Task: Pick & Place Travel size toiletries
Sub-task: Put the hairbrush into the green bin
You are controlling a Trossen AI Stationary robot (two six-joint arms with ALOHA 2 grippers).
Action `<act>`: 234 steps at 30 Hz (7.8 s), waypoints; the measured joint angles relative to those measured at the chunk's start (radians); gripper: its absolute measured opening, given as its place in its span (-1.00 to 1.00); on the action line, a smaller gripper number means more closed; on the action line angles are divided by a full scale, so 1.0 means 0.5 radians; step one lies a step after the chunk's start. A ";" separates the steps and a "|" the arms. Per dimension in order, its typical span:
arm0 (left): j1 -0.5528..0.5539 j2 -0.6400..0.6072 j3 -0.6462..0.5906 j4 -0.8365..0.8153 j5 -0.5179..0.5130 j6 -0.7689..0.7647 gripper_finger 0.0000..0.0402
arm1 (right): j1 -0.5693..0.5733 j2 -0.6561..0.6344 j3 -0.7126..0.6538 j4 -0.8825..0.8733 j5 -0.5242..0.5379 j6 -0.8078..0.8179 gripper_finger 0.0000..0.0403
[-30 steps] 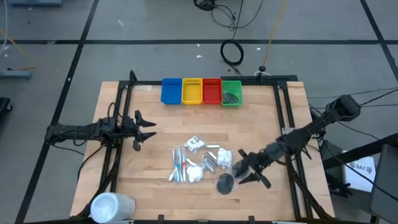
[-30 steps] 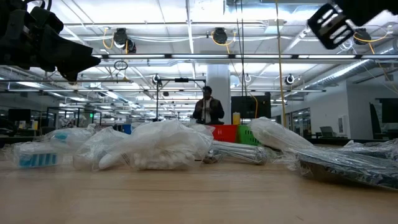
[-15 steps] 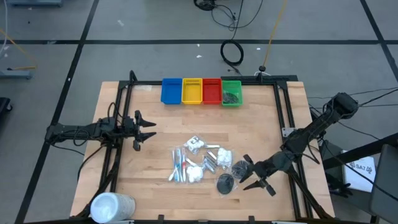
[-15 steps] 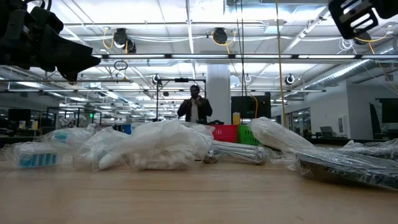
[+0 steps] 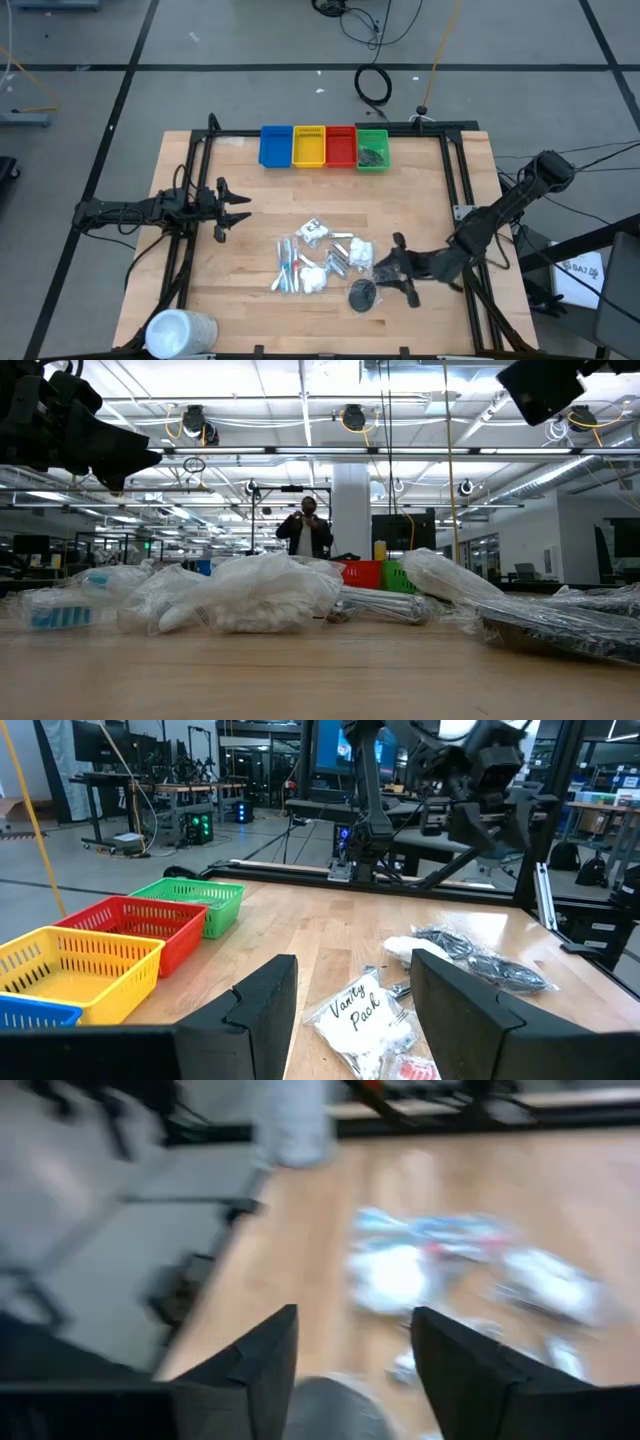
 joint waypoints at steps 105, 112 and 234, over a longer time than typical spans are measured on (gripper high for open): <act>0.000 0.000 0.000 0.001 -0.001 0.000 -0.05 | 0.017 0.226 -0.809 1.719 -0.523 -0.069 -1.00; 0.000 0.000 0.000 0.000 -0.001 0.000 -0.05 | 0.015 0.226 -1.002 1.985 -0.577 -0.074 -1.00; 0.000 -0.001 0.000 0.001 0.000 0.000 -0.05 | -2.722 0.653 -0.104 0.591 -0.561 -0.213 -0.50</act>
